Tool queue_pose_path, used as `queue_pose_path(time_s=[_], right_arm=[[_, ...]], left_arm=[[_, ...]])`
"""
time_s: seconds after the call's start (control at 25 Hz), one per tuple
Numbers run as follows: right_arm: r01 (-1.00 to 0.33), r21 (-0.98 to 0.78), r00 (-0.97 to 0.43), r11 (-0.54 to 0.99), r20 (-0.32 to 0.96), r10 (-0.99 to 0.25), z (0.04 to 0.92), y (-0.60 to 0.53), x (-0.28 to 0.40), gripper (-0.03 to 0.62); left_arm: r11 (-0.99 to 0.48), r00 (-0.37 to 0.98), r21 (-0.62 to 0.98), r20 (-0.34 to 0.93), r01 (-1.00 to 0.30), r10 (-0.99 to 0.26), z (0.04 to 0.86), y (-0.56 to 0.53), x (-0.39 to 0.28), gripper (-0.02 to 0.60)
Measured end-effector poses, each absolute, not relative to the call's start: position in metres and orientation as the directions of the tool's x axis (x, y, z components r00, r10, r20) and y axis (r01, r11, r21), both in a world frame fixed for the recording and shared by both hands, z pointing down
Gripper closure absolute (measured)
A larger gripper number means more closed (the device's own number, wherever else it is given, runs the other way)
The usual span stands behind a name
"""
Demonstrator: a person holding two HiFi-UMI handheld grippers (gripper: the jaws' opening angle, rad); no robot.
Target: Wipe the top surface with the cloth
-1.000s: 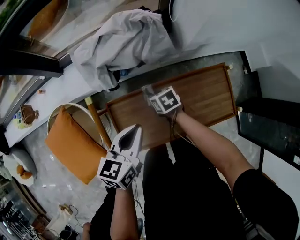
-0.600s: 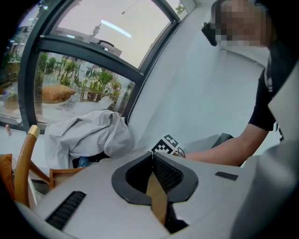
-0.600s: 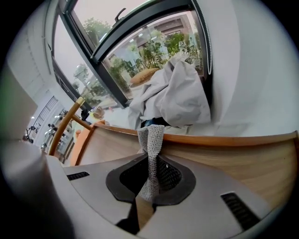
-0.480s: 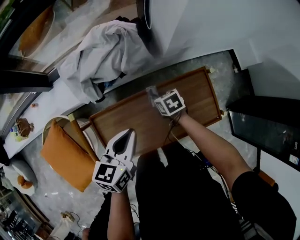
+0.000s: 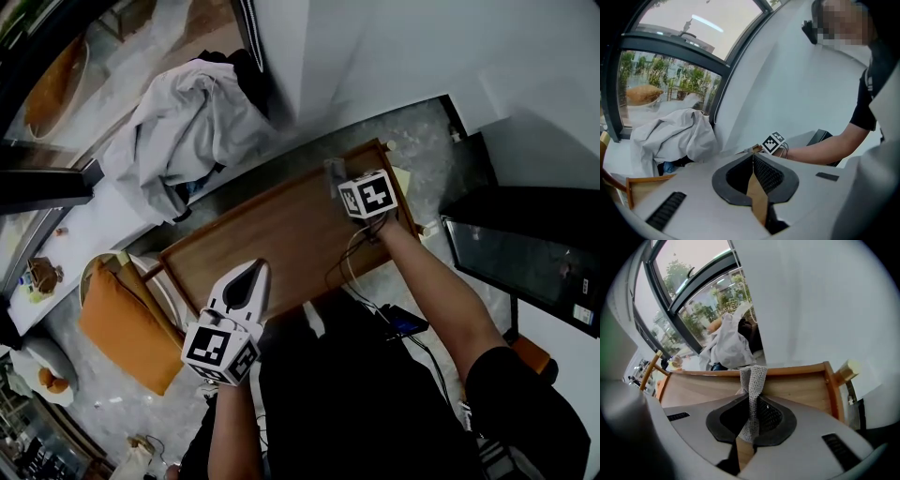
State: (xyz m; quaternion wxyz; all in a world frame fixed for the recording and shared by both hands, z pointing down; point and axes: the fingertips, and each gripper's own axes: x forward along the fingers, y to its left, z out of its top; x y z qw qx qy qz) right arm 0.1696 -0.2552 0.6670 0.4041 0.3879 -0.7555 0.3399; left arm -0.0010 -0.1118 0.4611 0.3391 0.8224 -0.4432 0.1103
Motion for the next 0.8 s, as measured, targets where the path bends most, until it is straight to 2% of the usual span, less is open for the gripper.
queue_pose_path(time_s=[0.4,0.8], right_arm=[[-0.919,-0.118,-0.265,0.377,0.892,-0.367,0.662,-0.282,0.232,0.556],[-0.968,-0.047,-0.145,0.247,0.907,-0.396,0.658,-0.293,0.256,0.556]], left_arm=[[-0.380,0.579,0.449,0.492,-0.809,-0.650,0.458,-0.113,0.012,0.568],[-0.336,0.533,0.436,0.489,-0.835,-0.690,0.450,-0.102,-0.011,0.568]])
